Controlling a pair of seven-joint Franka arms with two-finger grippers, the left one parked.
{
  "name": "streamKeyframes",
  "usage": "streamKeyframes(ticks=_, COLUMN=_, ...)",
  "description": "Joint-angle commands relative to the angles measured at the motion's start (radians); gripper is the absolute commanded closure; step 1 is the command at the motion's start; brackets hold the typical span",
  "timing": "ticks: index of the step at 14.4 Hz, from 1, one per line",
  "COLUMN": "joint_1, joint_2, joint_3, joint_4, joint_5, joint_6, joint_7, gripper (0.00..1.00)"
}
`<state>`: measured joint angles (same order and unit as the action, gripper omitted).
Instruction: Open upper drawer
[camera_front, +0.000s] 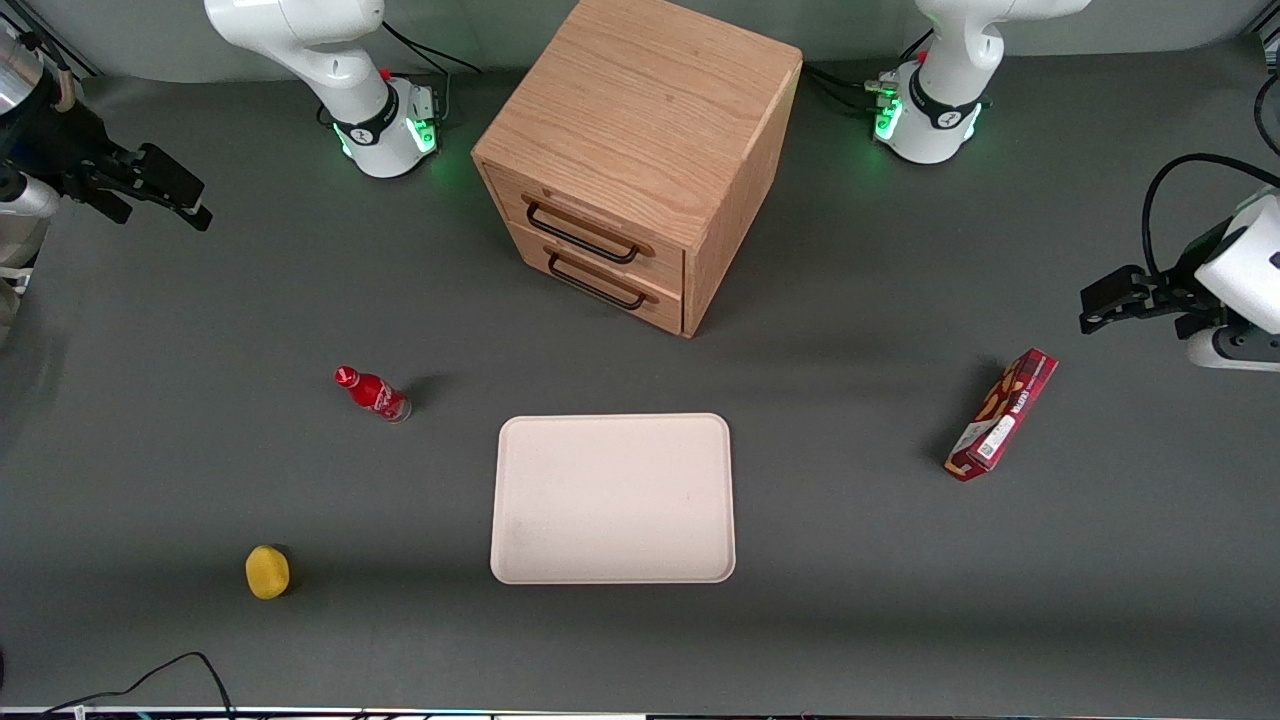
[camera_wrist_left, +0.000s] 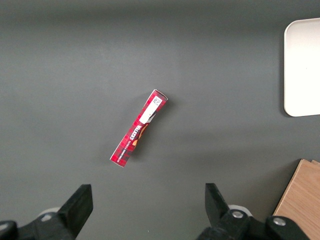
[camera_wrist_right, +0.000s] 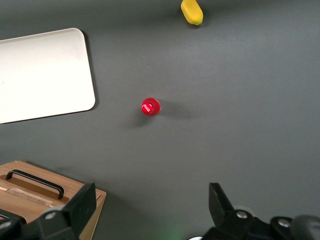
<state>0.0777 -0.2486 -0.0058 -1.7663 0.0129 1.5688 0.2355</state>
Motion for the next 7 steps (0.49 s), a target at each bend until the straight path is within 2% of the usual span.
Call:
streamKeyframes(ticks=1, joint_1=0.004, joint_2=0.008, joint_3=-0.008, joint_4=0.025, joint_5=0.010, joint_6=-0.036, joint_7=-0.016, gripper=0.00)
streamKeyframes(ticks=7, joint_1=0.005, joint_2=0.015, joint_3=-0.033, joint_4=0.047, joint_5=0.019, joint_6=-0.068, joint_7=-0.044, gripper=0.00)
